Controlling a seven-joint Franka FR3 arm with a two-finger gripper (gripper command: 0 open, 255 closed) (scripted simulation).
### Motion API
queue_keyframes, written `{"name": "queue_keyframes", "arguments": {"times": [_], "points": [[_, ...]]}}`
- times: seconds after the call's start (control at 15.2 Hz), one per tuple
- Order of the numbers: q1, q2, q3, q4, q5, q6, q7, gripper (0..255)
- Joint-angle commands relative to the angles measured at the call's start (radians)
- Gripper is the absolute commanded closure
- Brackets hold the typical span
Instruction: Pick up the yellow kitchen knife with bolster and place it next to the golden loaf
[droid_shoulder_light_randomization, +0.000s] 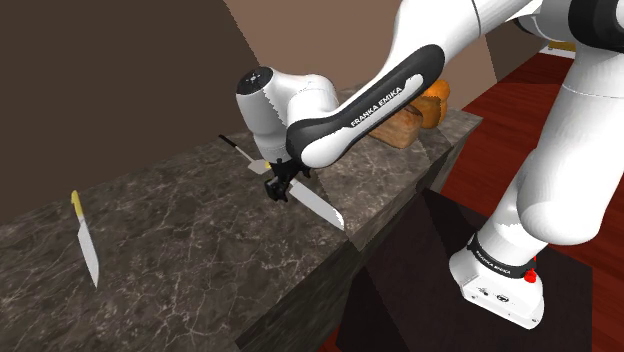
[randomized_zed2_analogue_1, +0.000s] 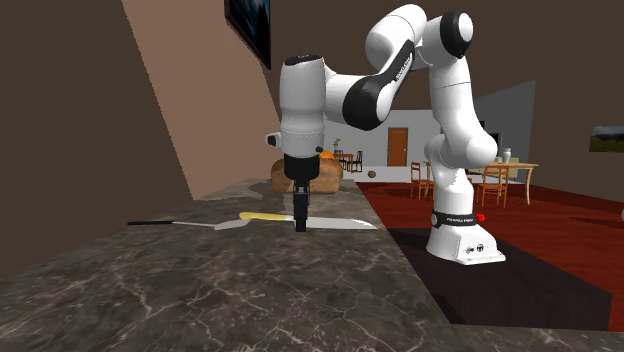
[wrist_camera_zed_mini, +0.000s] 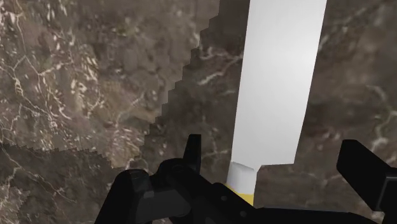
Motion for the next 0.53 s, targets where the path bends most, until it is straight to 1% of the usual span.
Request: {"name": "queue_keyframes", "arguments": {"times": [0.0,0.07,0.13,0.46], "points": [[0.000,0.000,0.000,0.000,0.000,0.000,0.000,0],[0.000,0.000,0.000,0.000,0.000,0.000,0.000,0],[0.000,0.000,0.000,0.000,0.000,0.000,0.000,255],[0.000,0.000,0.000,0.000,0.000,0.000,0.000,255]]}}
